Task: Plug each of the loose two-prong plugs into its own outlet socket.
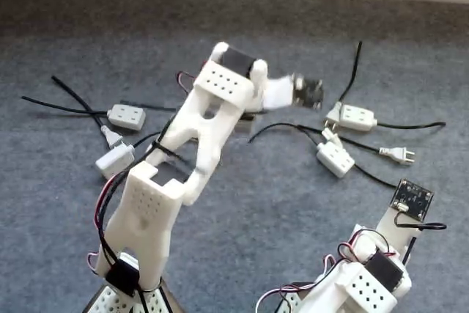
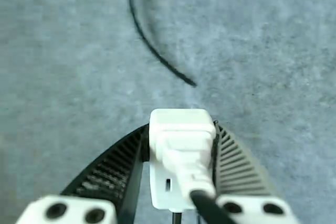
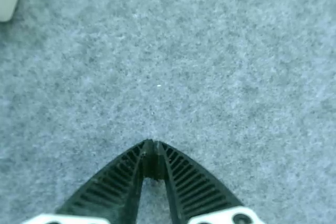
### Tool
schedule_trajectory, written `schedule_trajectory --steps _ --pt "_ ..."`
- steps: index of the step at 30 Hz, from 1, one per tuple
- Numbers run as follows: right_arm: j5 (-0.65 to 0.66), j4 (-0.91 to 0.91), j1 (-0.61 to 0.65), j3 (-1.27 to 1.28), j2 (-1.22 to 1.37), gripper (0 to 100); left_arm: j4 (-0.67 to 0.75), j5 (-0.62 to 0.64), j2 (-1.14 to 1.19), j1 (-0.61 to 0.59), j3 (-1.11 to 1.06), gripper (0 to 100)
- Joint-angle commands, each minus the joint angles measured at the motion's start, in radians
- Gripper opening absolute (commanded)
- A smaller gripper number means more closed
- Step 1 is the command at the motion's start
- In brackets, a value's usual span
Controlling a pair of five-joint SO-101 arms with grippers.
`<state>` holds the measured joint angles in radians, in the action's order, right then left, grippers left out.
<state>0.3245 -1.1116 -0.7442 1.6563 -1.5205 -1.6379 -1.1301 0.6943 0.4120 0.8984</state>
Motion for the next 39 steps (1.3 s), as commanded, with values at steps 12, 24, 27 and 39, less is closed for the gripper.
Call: schedule_trajectory --steps 12,24,27,39 --pt "0.014 0.025 -0.001 0.036 0.012 0.7 0.605 0.186 0.185 -0.147 0.441 3" --pt "0.014 0.025 -0.001 0.036 0.012 0.7 0.505 0.229 0.499 -0.255 0.501 34" --pt "0.014 0.025 -0.001 0.036 0.012 0.7 0.391 0.273 0.473 -0.255 0.633 34" --pt "0.014 0.025 -0.001 0.036 0.012 0.7 0.204 0.281 0.031 -0.418 0.760 34"
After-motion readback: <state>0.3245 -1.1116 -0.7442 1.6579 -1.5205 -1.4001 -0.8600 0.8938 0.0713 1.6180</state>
